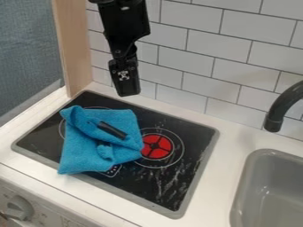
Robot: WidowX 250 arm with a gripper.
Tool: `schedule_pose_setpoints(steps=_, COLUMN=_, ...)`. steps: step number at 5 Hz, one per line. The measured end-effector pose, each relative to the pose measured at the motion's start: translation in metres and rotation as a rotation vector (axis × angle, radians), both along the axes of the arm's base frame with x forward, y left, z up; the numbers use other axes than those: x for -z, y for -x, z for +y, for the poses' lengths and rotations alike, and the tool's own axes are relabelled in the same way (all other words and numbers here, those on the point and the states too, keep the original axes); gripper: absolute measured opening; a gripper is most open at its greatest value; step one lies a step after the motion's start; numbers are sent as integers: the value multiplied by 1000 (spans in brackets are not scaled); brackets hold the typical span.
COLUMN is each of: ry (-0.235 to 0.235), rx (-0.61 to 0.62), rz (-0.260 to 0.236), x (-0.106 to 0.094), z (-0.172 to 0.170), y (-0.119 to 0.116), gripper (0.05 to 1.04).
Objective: Unfold the cloth from bottom to top
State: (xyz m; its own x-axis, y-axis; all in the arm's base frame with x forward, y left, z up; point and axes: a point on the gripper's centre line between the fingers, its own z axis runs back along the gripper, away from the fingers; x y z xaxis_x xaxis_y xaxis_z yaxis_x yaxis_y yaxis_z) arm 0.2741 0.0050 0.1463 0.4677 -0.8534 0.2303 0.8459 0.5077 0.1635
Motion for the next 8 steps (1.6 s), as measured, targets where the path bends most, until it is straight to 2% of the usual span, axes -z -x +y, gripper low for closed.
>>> schedule_pose_setpoints(steps=1, ry=-1, rx=-2, rz=27, x=8, z=0, y=3, gripper=998)
schedule_pose_setpoints(steps=3, ry=-88, rx=-54, rz=92, x=36, z=16, y=0, gripper=999)
schedule_pose_setpoints(steps=4, ry=-101, rx=-58, rz=106, x=49, z=15, y=-1, gripper=999)
schedule_pose_setpoints(steps=6, ry=-114, rx=-72, rz=194, x=83, z=18, y=-3, gripper=999)
schedule_pose_setpoints(steps=8, ry=-129, rx=-53, rz=222, x=95, z=14, y=-3, gripper=999)
